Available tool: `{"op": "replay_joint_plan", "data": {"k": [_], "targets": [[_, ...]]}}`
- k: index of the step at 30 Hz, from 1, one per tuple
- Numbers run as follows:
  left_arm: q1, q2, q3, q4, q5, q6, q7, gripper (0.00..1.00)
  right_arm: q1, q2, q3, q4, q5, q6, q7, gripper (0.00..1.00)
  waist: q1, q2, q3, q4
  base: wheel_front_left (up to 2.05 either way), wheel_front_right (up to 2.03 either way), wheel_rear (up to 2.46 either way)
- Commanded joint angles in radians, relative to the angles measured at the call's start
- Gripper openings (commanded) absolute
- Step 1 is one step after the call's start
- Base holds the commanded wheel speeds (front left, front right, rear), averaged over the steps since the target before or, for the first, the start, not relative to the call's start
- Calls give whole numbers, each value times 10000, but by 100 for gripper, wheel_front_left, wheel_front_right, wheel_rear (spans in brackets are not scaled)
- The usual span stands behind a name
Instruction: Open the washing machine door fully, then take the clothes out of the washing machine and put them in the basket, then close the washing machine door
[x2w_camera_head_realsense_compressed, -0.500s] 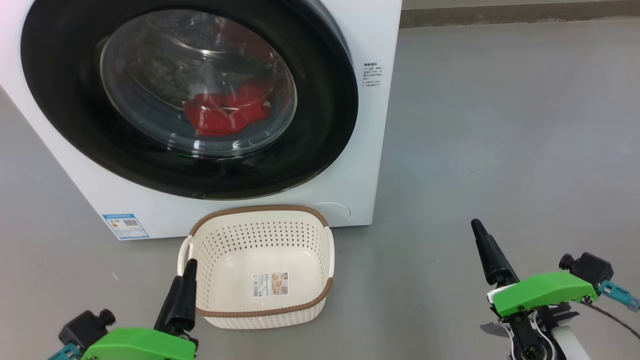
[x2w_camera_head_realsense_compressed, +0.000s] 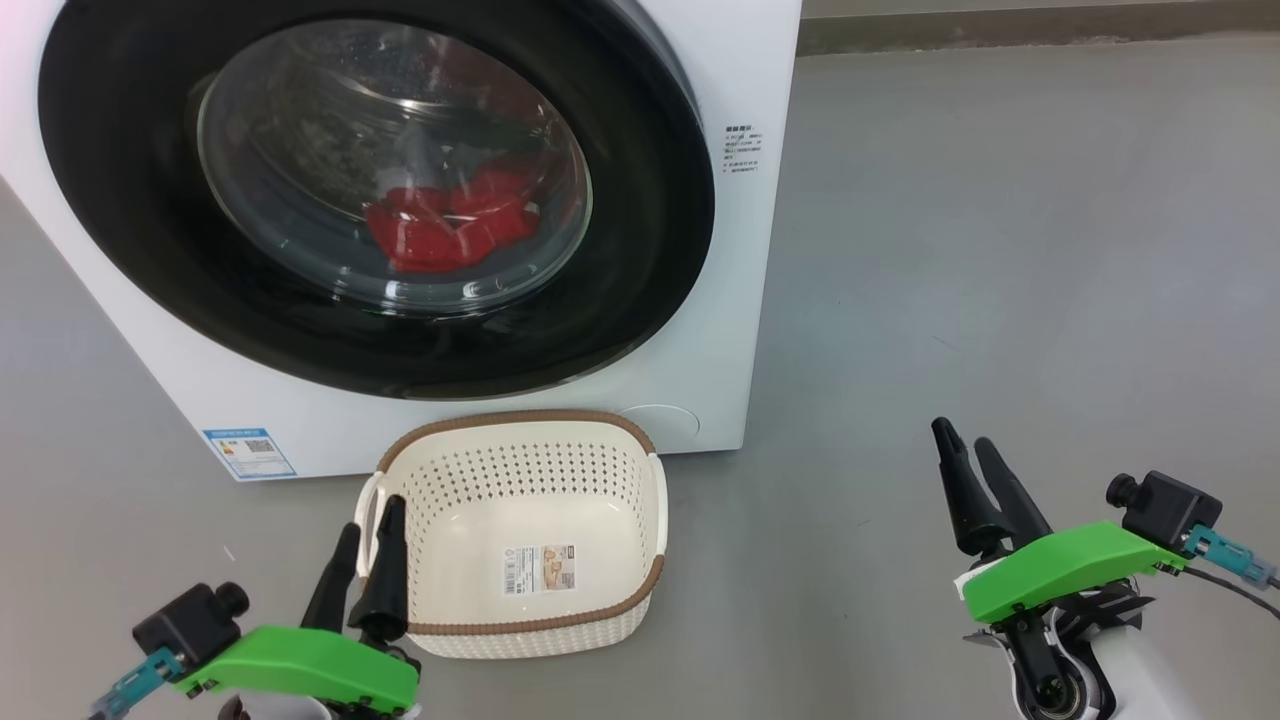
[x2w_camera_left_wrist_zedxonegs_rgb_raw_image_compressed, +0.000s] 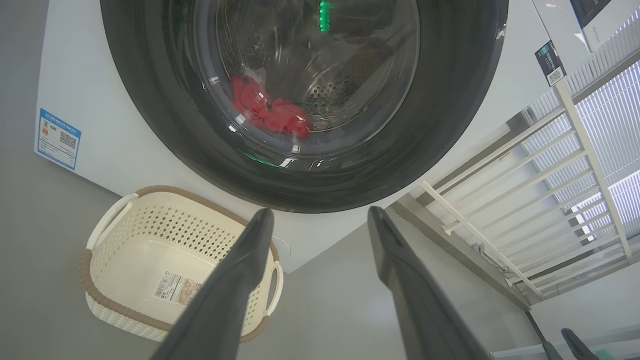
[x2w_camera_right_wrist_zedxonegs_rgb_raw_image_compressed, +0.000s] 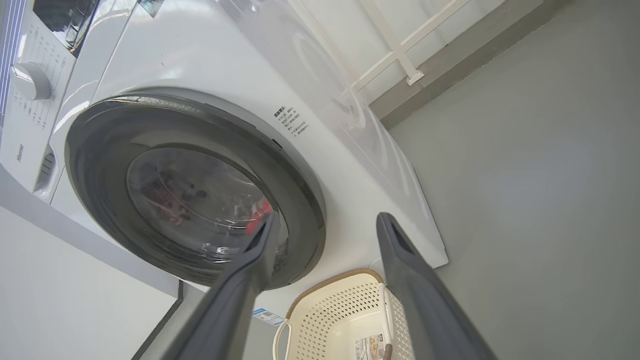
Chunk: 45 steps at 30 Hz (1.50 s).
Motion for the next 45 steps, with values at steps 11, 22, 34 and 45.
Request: {"op": "replay_joint_plan", "data": {"k": [11,22,34,45], "targets": [[-786,175,69,-202,1632,194,-441,100,-881,-119,330,-11,-1680,-5,-447,100,0,0,-49,-17,0,0,0],[-995,161,-15,-97,2808,289,-767,100,-1245,-148,519,248,-2875,-6,-769,100,0,0,-90,-47,0,0,0],[-1321,243,-241,40,4545,506,-1124,100,-1640,-181,722,443,-4239,-6,-1122,100,0,0,-92,-52,0,0,0],[-1665,265,-297,307,5705,625,-1450,100,-2027,-210,908,753,-5483,-7,-1445,100,0,0,-92,-90,0,0,0]]}}
